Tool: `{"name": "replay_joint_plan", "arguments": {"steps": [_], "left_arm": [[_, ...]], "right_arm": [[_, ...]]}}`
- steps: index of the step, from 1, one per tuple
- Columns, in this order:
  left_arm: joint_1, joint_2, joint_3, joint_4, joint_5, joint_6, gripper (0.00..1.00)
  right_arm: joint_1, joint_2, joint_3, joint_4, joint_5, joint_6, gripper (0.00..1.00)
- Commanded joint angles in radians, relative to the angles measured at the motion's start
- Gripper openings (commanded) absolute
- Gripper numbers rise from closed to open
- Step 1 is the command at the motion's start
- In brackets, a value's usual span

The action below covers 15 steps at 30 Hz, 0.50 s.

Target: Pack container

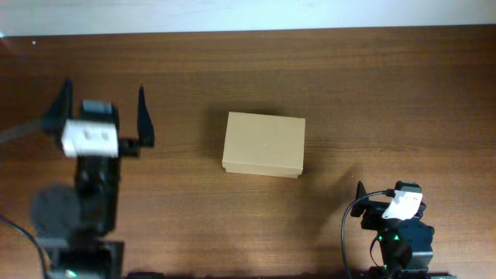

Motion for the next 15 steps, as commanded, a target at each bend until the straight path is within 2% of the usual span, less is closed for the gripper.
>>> {"name": "replay_joint_plan", "arguments": {"steps": [1, 7, 15], "left_arm": [[0.018, -0.171, -0.215, 0.105, -0.022, 0.001, 0.99], [0.018, -0.417, -0.509, 0.151, -0.022, 0.001, 0.99], [0.018, -0.574, -0.69, 0.151, -0.022, 0.001, 0.99]], "right_arm": [[-0.008, -0.011, -0.008, 0.002, -0.001, -0.006, 0.99], [-0.008, -0.011, -0.008, 0.002, -0.001, -0.006, 0.99], [-0.008, -0.011, -0.008, 0.002, -0.001, -0.006, 0.99]]}}
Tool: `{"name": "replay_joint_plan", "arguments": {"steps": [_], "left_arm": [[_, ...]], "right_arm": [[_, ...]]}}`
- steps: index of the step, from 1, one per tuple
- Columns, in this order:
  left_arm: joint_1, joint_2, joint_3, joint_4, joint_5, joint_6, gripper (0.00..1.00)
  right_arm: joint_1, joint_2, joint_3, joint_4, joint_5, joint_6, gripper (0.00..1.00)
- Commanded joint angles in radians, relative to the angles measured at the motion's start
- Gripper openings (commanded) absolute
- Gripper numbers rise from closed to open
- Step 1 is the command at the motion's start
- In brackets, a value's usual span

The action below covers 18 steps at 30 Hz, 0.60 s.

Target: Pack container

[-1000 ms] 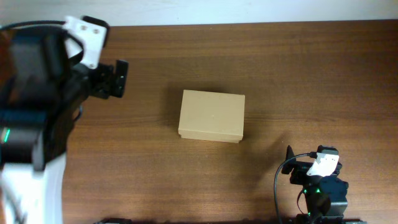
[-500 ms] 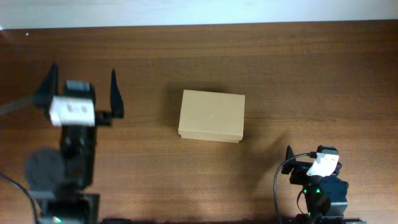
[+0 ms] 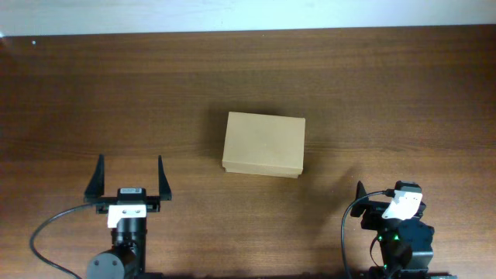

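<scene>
A closed tan cardboard box lies flat at the middle of the wooden table. My left gripper stands open near the front left, its two black fingers spread wide and pointing away from the front edge, with nothing between them. It is well to the left of the box and nearer the front. My right gripper is folded in at the front right, below and right of the box. Only one dark finger shows there, so its state is unclear.
Cables loop beside both arm bases at the front edge. A pale wall strip runs along the table's far edge.
My left arm has drawn back from the left middle of the table to the front left, its gripper still open and empty. The box and the right arm are unchanged.
</scene>
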Motion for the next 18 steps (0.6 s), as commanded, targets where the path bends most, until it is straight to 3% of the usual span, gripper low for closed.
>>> {"name": "replay_joint_plan", "arguments": {"steps": [1, 8, 18], "left_arm": [[0.008, -0.037, -0.055, 0.002, -0.014, 0.001, 0.99], [0.016, -0.102, -0.147, 0.002, -0.013, 0.001, 0.99], [0.024, -0.102, -0.174, -0.224, -0.013, 0.001, 0.99]], "right_arm": [[-0.008, -0.011, -0.008, 0.003, 0.001, -0.007, 0.99], [-0.008, -0.011, -0.008, 0.003, 0.002, -0.007, 0.99], [-0.008, -0.011, -0.008, 0.003, 0.001, -0.007, 0.99]]}}
